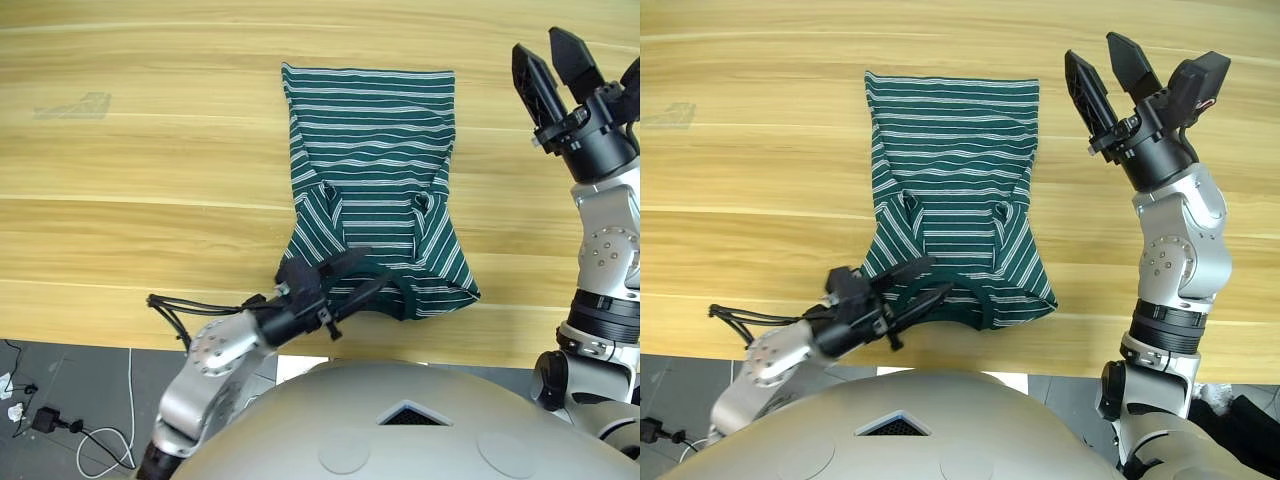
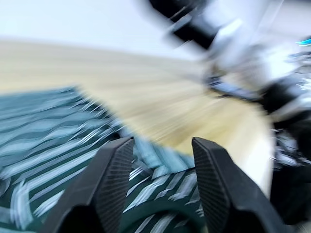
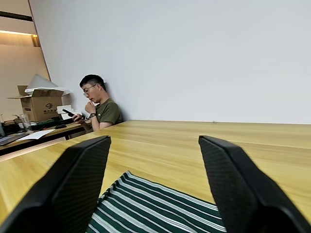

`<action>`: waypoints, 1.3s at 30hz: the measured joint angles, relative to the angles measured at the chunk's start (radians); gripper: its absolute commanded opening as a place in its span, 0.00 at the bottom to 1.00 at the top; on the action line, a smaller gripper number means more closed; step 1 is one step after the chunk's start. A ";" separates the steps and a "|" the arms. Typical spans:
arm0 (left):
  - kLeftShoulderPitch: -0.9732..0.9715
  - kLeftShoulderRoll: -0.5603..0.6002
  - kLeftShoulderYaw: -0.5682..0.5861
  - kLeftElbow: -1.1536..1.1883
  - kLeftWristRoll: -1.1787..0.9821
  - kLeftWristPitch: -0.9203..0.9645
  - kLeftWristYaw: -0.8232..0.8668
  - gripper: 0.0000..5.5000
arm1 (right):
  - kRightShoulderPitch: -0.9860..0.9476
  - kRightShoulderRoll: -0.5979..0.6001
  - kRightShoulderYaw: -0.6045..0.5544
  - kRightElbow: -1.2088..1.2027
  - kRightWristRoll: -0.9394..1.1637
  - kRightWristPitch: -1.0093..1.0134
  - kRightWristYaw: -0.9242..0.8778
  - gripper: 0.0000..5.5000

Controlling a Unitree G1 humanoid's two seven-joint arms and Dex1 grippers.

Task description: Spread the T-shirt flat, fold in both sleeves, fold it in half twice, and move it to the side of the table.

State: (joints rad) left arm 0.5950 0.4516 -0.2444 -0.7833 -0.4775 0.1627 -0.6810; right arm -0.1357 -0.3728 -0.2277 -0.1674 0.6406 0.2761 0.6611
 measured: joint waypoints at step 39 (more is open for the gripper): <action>-0.274 0.513 0.177 0.747 1.025 -1.154 0.109 0.40 | -0.029 -0.554 0.466 0.818 -1.351 -1.880 -0.247 0.74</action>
State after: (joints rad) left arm 0.3205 0.9646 -0.0679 -0.0360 0.5471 -0.9915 -0.5720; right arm -0.1645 -0.9267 0.2382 0.6505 -0.7102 -1.6042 0.4138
